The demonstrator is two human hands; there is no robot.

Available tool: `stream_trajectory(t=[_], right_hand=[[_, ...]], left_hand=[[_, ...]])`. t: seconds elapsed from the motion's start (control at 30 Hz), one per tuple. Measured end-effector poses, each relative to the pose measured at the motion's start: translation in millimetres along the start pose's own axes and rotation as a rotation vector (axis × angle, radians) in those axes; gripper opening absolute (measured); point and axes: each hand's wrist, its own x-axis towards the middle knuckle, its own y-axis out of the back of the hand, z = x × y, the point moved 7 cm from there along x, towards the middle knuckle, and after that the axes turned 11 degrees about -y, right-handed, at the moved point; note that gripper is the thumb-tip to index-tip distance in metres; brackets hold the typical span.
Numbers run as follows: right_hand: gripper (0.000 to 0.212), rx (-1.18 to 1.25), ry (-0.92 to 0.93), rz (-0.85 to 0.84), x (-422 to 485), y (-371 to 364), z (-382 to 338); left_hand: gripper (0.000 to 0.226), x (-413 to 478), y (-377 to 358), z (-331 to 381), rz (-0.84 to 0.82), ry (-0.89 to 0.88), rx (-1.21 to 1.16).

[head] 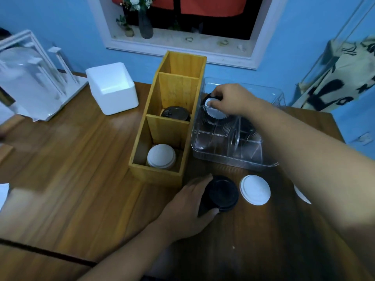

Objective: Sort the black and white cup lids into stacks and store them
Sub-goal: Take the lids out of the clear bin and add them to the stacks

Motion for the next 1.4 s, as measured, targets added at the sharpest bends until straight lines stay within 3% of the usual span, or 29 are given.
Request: stream_trajectory(t=[0.1,0.33,0.57,0.67,0.8,0.87,1.07,1.2,1.3,1.4], right_hand=[[0.054,-0.012,-0.035,-0.112,14,-6,-4],[0.042,-0.024,-0.100,-0.190,22,-10,-6],[0.023,0.272,-0.114,-0.166,9,0,5],[0.026,0.396,-0.119,-0.094,-3,11,9],[0.020,0.597,-0.083,0.169,-45,37,19],[0.020,0.736,-0.067,0.212,-85,40,28],[0.015,1.118,-0.259,0.093,-220,-25,80],[0.022,1.301,-0.492,-0.109,-286,-91,119],[0.022,1.344,-0.571,-0.183,-315,-112,138],[0.020,1.181,-0.583,-0.204,-330,-118,149]], left_hand=[[0.080,0,1,0,0.010,0.002,-0.008],[0.080,1,2,1,0.019,0.002,-0.009],[0.079,1,2,0,0.024,0.003,-0.001],[0.079,1,3,2,0.022,-0.004,0.001],[0.079,0,3,1,0.017,-0.012,0.009],[0.080,0,2,1,0.011,-0.014,0.023],[0.081,0,-1,-2,0.006,-0.005,0.044],[0.081,-1,-3,-2,0.008,-0.007,0.041],[0.081,-2,-4,-2,0.015,0.007,0.056],[0.081,-2,-5,-1,0.013,0.021,0.066]])
